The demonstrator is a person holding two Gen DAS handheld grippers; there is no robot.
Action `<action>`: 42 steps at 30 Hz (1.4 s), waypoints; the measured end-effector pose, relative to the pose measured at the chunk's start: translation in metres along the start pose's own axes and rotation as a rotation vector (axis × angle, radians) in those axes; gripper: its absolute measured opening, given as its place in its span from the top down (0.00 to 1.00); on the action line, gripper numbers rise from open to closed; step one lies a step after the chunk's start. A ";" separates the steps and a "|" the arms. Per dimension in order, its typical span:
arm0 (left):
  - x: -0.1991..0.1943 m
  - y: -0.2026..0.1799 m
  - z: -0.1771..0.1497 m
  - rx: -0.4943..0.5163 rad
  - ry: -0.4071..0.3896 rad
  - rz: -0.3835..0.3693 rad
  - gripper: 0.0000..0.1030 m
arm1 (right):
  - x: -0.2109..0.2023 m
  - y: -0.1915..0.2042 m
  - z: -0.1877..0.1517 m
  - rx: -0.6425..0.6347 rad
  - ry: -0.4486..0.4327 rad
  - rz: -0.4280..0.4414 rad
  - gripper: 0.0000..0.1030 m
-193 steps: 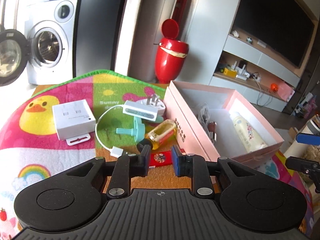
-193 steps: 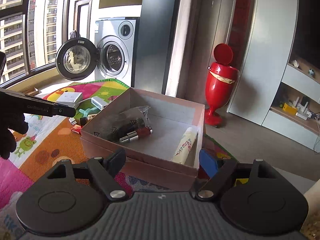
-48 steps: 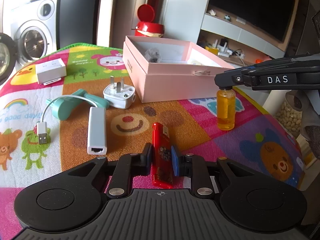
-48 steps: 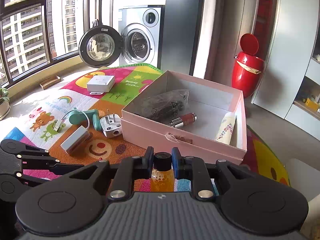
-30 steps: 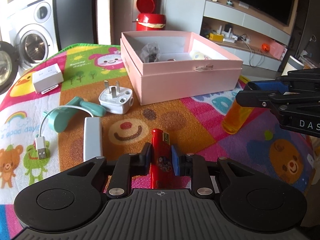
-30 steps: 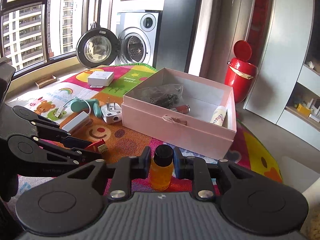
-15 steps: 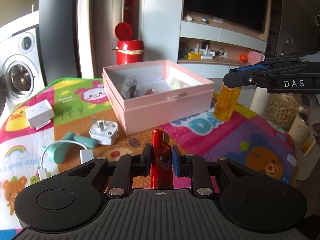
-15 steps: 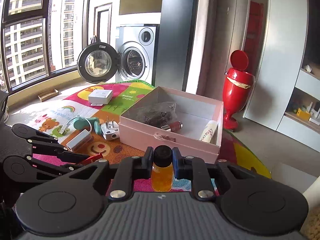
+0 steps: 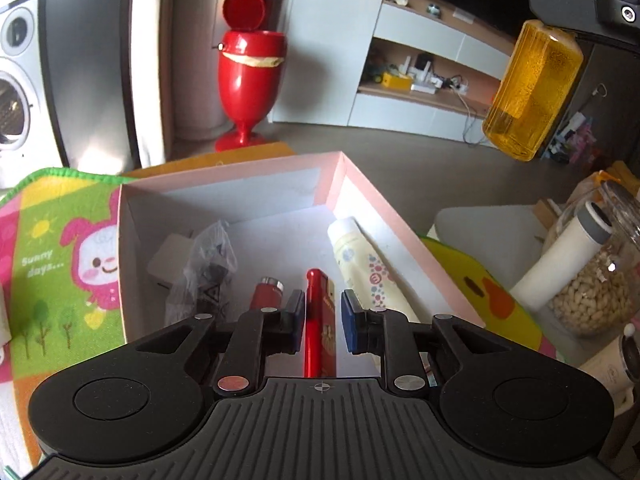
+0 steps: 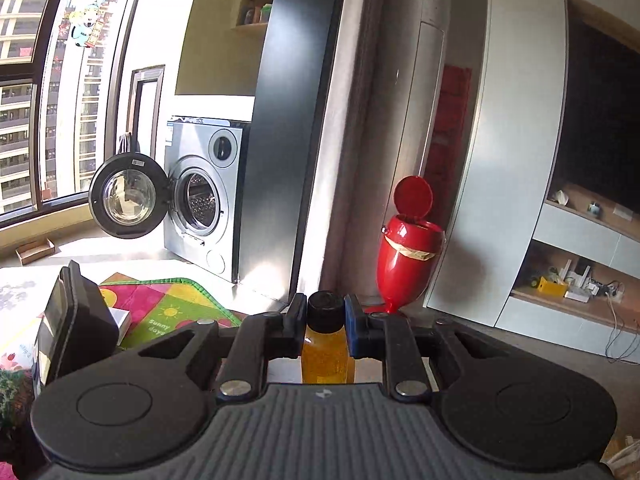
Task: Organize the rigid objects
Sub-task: 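Carry the lighter with the left tool while the right tool carries the bottle over the box, then open both tools to drop the lighter and bottle into the pink box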
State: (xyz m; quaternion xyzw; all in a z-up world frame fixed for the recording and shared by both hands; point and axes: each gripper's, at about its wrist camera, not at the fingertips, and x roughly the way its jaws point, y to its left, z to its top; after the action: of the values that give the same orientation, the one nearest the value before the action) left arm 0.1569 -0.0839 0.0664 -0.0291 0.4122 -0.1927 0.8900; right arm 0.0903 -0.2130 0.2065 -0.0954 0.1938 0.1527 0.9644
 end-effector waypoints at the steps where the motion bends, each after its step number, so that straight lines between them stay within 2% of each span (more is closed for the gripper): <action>1: 0.002 0.007 -0.004 -0.027 -0.002 -0.019 0.78 | 0.011 -0.001 -0.002 0.012 0.022 0.007 0.82; 6: -0.040 0.031 -0.026 -0.090 -0.116 -0.071 0.78 | 0.065 0.000 -0.024 0.103 0.122 0.079 0.82; 10: -0.091 0.042 -0.071 -0.012 -0.229 0.010 0.78 | 0.108 0.006 -0.042 0.180 0.185 0.117 0.82; 13: -0.111 0.057 -0.104 -0.014 -0.235 0.057 0.78 | 0.136 0.015 -0.057 0.207 0.241 0.121 0.82; 15: -0.121 0.074 -0.123 -0.057 -0.215 0.086 0.78 | 0.148 0.023 -0.067 0.193 0.282 0.102 0.82; 18: -0.136 0.100 -0.143 -0.123 -0.227 0.141 0.78 | 0.158 0.029 -0.076 0.152 0.311 0.077 0.80; 21: -0.146 0.123 -0.151 -0.178 -0.238 0.172 0.78 | 0.156 0.031 -0.074 0.128 0.325 0.078 0.79; 24: -0.151 0.141 -0.157 -0.240 -0.251 0.196 0.78 | 0.144 0.032 -0.070 0.125 0.314 0.065 0.69; 27: -0.151 0.152 -0.166 -0.290 -0.252 0.203 0.78 | 0.115 0.043 -0.067 0.078 0.258 0.040 0.66; 30: -0.151 0.153 -0.172 -0.300 -0.252 0.189 0.78 | 0.078 0.063 -0.066 0.007 0.185 0.064 0.59; 33: -0.155 0.153 -0.177 -0.310 -0.278 0.187 0.78 | 0.040 0.089 -0.069 -0.015 0.138 0.167 0.50; 34: -0.157 0.153 -0.178 -0.314 -0.289 0.193 0.78 | 0.032 0.099 -0.072 -0.010 0.141 0.213 0.47; 38: -0.170 0.159 -0.182 -0.343 -0.314 0.229 0.78 | 0.018 0.150 -0.092 -0.058 0.204 0.379 0.46; 42: -0.180 0.163 -0.189 -0.367 -0.325 0.251 0.78 | 0.025 0.200 -0.107 -0.130 0.240 0.416 0.46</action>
State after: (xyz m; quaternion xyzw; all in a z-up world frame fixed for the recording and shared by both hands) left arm -0.0370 0.1533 0.0374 -0.1691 0.2924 0.0041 0.9412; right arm 0.0088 -0.0462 0.0744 -0.1330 0.3122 0.3476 0.8741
